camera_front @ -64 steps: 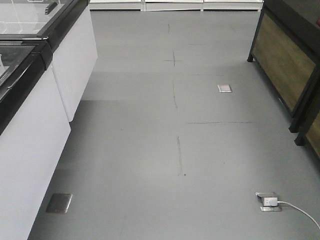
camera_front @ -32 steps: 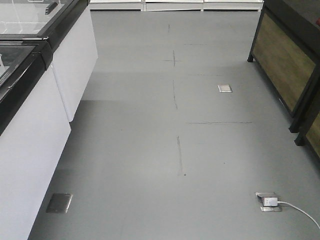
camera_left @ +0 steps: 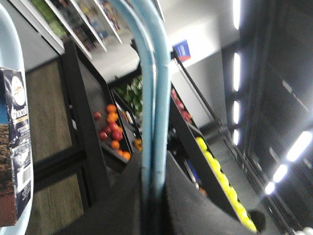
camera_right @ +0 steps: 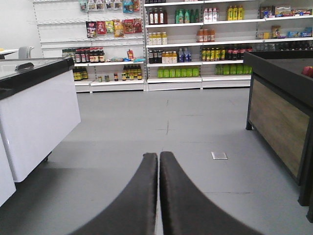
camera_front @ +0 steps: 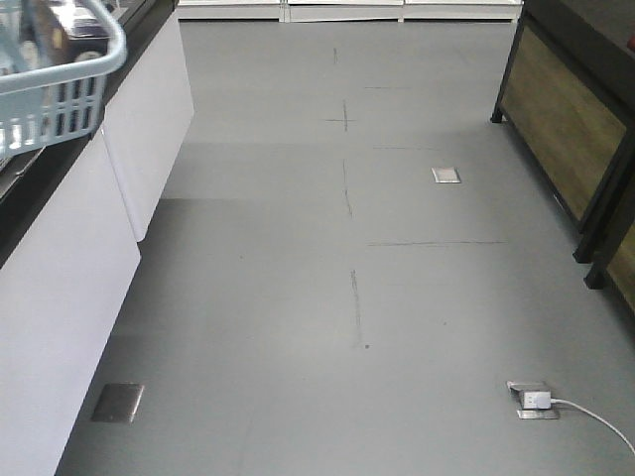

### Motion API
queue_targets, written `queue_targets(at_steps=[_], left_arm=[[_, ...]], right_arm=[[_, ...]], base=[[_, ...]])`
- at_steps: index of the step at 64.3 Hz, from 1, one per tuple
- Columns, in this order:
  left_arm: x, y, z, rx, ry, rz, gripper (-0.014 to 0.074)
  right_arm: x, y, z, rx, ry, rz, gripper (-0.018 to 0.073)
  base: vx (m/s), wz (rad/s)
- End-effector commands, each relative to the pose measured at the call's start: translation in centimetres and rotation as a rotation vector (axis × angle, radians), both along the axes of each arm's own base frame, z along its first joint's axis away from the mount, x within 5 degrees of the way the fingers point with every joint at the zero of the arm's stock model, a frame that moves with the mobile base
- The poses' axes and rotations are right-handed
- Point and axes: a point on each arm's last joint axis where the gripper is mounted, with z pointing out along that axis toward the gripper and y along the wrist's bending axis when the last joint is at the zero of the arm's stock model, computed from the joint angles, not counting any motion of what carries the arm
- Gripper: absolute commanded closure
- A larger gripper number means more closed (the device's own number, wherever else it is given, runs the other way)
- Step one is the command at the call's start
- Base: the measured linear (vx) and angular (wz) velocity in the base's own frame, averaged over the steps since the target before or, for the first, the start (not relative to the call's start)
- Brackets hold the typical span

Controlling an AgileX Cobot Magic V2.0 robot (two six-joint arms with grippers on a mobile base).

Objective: Left arm holds basket, right arm returns cookies
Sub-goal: 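Lift the basket with the left gripper in front of the base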

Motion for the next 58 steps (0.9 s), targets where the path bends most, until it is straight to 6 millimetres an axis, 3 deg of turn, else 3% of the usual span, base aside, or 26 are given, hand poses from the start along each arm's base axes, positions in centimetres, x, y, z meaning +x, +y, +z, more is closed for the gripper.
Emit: queue_targets(at_steps=[1,13,28,39,58], left_arm=[[-2.1,-4.8,4.1,-0.049,-0.154,-0.134,0.0604],[-1.9,-11.7,2.4,0.051,-0.093,-0.317,0.0604],[-3.0,-19.6,-3.0,0.051,0.01,-0.452,0.0604],[-5.3,-23.0,-8.5,0.03,0.113,-0.482,0.0604],[-10.6,-26.4,-16.0,0.153,0.273,-0.572,0.0604]], right_arm=[[-0.1,0.0,0.7,0.003,-0.086,-0.003,0.0567],[-0.1,0.0,0.7,0.003,-0.086,-0.003,0.0567],[-0.1,0.0,0.7,0.003,-0.086,-0.003,0.0567],[-0.1,0.0,0.7,0.003,-0.086,-0.003,0.0567],[-0.1,0.0,0.7,0.003,-0.086,-0.003,0.0567]], base=[[0.0,0.0],[0.0,0.0],[0.0,0.0],[0.0,0.0],[0.0,0.0]])
